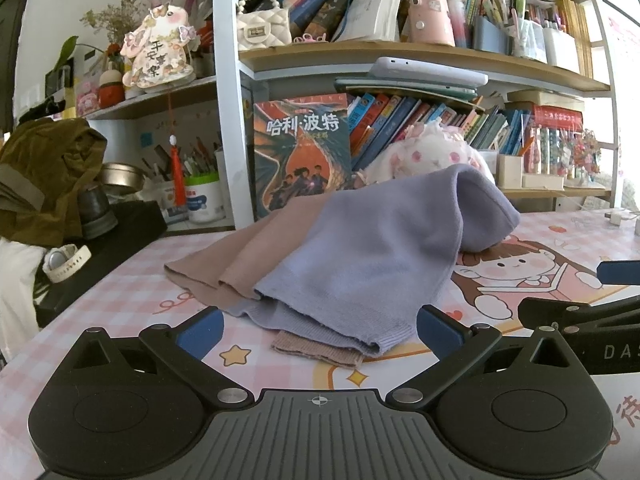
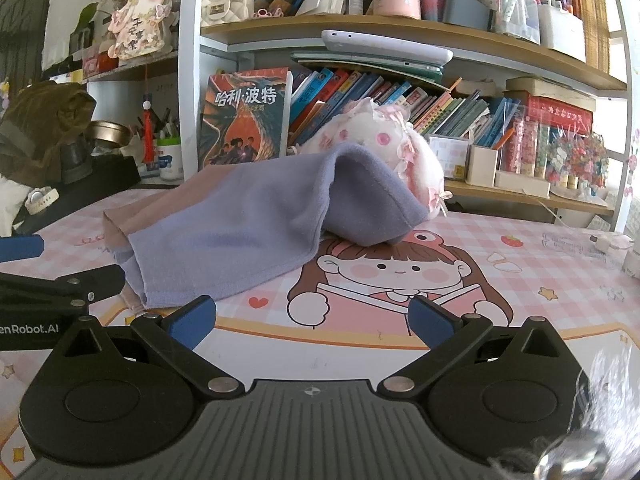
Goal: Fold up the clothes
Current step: 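Grasp the lavender sweater edge with the left gripper while the right gripper grasps the pink part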
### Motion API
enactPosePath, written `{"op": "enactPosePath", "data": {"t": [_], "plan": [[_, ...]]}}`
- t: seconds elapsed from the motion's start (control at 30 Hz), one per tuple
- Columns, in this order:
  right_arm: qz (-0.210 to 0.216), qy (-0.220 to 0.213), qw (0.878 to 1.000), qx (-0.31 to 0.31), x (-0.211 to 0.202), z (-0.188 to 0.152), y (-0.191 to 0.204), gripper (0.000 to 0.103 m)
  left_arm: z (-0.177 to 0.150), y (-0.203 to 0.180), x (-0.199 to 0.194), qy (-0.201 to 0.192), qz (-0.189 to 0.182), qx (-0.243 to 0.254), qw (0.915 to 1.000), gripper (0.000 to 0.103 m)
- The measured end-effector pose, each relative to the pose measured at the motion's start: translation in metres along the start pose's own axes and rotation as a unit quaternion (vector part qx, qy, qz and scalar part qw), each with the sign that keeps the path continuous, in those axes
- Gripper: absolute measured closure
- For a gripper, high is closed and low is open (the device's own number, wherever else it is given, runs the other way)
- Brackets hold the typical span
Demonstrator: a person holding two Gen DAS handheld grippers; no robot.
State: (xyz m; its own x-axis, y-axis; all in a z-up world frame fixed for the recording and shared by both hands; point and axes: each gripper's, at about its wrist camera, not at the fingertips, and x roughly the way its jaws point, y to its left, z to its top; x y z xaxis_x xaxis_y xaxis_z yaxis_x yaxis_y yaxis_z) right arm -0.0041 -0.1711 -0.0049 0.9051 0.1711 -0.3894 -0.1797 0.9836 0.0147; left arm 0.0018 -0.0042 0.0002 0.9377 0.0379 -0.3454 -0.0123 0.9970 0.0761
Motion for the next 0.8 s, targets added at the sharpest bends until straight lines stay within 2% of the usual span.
{"op": "enactPosePath", "data": {"t": [0.2,0.3,0.4,0.47,0.6,0.7,0.8], "plan": [[0.000,-0.002,1.000,0.001,-0.001,0.000,0.000,0.000,0.000,-0.002,-0.003,-0.006,0.000,0.003,1.0000,0.000],[0.017,-0.006,1.000,0.008,-0.003,0.000,-0.003,0.000,0.000,-0.005,-0.001,0.000,-0.025,0.020,0.9995,0.000],[0.041,-0.012,0.998,0.054,-0.004,0.000,-0.019,0.000,0.000,-0.009,0.001,0.007,-0.049,0.039,0.9980,0.000],[0.053,-0.014,0.994,0.099,-0.004,-0.001,-0.034,0.000,0.005,-0.016,0.006,0.014,-0.058,0.071,0.9957,0.000],[0.076,-0.009,0.975,0.207,0.005,-0.004,-0.066,0.000,0.020,-0.037,0.028,0.023,-0.071,0.115,0.9906,0.000],[0.104,0.005,0.952,0.288,0.019,0.001,-0.090,0.000,0.031,-0.057,0.052,0.034,-0.077,0.143,0.9861,0.000],[0.117,0.006,0.936,0.331,0.029,0.009,-0.107,0.000,0.042,-0.077,0.075,0.045,-0.082,0.172,0.9807,0.003]]}}
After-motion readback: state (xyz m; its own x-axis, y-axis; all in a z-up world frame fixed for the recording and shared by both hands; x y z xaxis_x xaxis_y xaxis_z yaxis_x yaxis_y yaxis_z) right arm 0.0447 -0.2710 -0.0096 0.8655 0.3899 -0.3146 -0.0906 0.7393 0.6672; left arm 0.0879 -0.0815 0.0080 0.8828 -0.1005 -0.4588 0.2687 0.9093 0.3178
